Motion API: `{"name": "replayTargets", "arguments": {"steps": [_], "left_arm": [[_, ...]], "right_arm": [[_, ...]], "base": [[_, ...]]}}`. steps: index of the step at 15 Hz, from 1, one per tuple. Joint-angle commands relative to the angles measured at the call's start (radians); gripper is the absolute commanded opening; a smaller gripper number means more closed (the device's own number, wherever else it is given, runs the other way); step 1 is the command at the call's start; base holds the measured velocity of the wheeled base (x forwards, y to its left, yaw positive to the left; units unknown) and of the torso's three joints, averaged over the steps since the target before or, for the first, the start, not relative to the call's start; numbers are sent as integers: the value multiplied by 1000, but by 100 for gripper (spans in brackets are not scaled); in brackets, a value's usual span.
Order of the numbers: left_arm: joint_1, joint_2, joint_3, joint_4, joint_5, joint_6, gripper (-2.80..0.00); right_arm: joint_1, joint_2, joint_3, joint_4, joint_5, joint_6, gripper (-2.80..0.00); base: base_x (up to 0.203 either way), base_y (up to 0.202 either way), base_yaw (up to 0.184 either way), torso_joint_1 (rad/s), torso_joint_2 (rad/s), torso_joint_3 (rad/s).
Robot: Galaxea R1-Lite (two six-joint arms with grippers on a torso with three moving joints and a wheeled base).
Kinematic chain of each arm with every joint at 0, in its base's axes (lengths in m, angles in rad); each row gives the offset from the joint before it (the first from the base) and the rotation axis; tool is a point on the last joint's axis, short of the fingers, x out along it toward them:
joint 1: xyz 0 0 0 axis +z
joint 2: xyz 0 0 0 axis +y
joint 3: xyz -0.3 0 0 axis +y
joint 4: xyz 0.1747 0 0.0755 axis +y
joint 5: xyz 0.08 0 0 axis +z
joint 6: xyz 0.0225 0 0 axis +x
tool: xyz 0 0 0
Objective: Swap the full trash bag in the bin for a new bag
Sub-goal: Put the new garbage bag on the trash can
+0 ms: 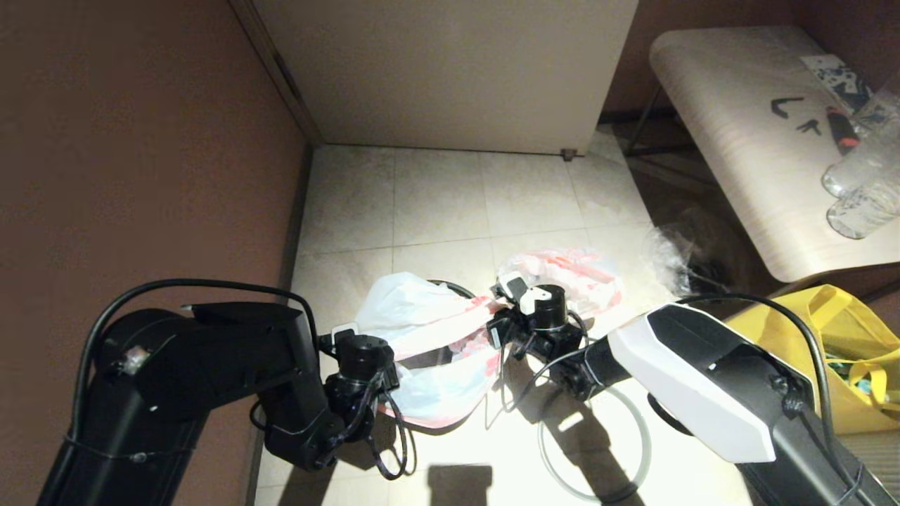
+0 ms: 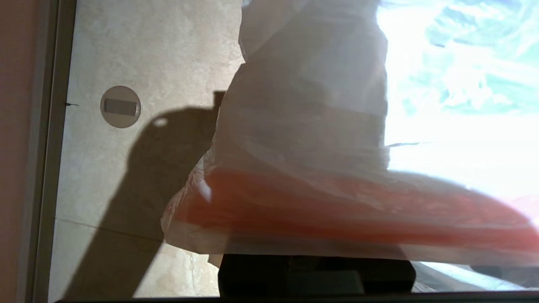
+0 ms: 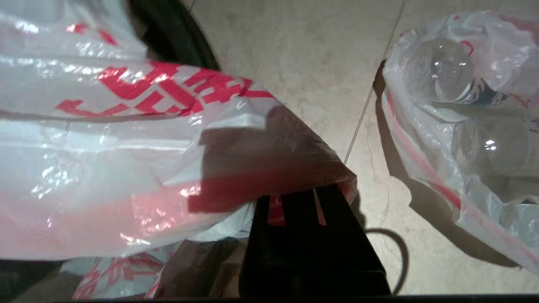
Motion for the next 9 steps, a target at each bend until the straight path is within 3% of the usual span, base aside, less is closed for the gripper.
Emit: {"name": "replayTargets", "arguments": {"steps": [1, 6, 9], "left_arm": [[-2, -3, 16, -25, -12, -1, -280], [-3, 27, 92, -213, -73, 102, -280], [-8, 34, 107, -228, -77, 118, -280]], "right_arm": [[-3, 20, -43, -5, -20, 27, -280], [-12, 19, -85, -5, -39, 36, -280], [-13, -7, -83, -2, -42, 37, -280]], "base": [[0, 0, 0, 0, 0, 0], [0, 0, 0, 0, 0, 0], [0, 0, 0, 0, 0, 0]]}}
